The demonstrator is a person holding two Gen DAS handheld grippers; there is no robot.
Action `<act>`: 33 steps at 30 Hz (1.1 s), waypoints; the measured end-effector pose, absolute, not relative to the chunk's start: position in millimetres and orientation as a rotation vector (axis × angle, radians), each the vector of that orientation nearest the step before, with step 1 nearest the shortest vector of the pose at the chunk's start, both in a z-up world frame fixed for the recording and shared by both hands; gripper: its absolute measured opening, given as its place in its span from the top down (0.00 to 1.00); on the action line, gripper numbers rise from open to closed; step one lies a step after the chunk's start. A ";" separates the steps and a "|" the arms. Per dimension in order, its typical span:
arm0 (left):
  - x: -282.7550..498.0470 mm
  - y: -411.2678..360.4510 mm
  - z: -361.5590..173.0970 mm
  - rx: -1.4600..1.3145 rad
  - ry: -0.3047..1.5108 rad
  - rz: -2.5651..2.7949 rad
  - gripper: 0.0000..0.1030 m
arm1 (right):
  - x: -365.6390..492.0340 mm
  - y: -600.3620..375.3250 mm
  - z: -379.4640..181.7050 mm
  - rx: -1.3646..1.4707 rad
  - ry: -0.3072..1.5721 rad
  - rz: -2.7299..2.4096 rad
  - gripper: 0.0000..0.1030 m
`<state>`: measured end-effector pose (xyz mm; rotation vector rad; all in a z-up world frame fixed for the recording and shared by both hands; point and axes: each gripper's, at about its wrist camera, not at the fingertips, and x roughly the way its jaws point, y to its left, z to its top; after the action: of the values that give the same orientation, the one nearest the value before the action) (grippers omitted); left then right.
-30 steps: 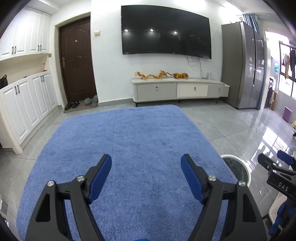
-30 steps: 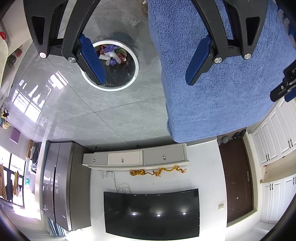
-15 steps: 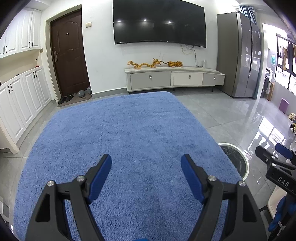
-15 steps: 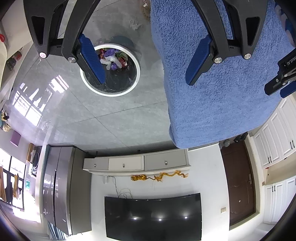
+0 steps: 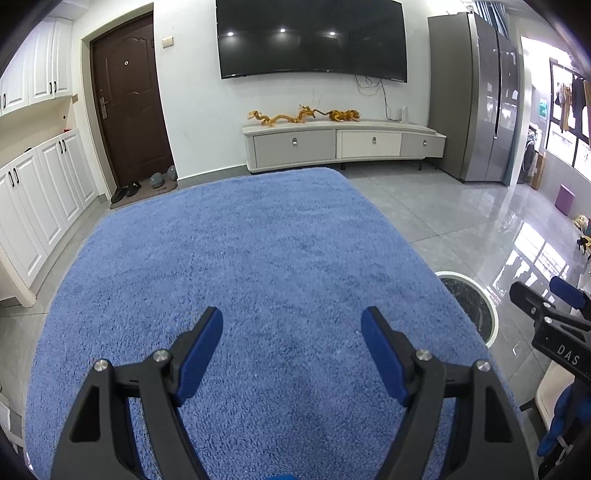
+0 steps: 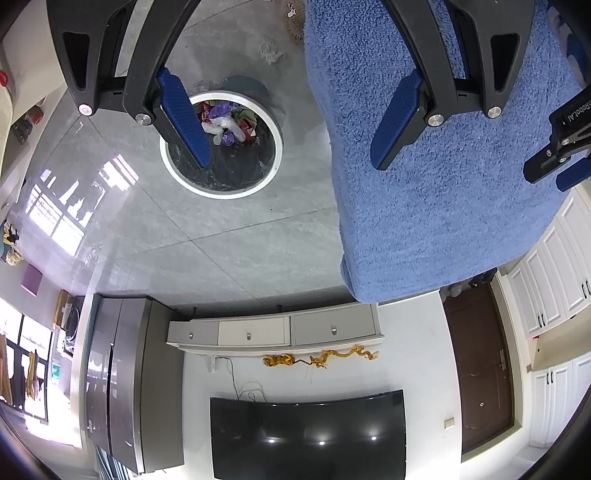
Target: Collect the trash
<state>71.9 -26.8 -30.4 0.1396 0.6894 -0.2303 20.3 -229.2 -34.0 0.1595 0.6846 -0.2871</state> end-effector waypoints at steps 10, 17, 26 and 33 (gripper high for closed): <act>77.1 -25.8 -39.9 0.143 0.727 -0.223 0.26 | 22.0 -231.1 -36.8 0.164 0.695 -0.285 0.15; 77.9 -24.3 -41.3 0.145 0.732 -0.223 0.26 | 22.4 -230.7 -40.0 0.165 0.701 -0.286 0.15; 79.6 -22.2 -41.8 0.145 0.736 -0.222 0.26 | 22.2 -230.2 -41.8 0.166 0.706 -0.285 0.15; 80.0 -22.2 -41.6 0.148 0.734 -0.223 0.26 | 21.9 -230.1 -42.7 0.166 0.705 -0.287 0.15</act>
<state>80.0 -22.2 -41.6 0.1477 0.7342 -0.2231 21.9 -230.1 -42.7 0.1659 0.7050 -0.2868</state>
